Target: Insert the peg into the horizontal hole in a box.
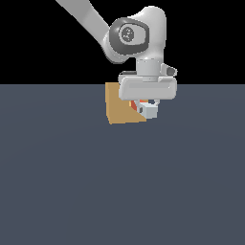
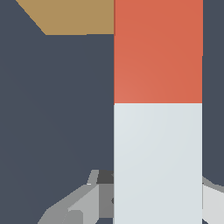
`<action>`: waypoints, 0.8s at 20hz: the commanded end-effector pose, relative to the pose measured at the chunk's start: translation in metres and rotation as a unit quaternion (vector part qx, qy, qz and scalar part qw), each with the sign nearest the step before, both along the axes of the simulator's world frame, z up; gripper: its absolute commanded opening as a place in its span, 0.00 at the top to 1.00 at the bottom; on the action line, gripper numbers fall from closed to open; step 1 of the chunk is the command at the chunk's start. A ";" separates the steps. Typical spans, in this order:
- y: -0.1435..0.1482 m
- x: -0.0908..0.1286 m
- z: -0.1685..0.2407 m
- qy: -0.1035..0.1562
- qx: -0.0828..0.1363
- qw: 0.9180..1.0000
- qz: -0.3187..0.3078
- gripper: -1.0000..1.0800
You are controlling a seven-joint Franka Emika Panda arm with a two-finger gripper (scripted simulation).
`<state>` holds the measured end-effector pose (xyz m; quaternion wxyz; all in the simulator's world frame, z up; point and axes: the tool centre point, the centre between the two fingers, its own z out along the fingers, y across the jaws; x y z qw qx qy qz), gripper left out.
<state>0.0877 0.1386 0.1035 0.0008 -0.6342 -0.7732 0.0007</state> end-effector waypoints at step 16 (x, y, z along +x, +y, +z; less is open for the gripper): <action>0.008 0.000 0.003 0.000 0.000 1.000 0.010 1.00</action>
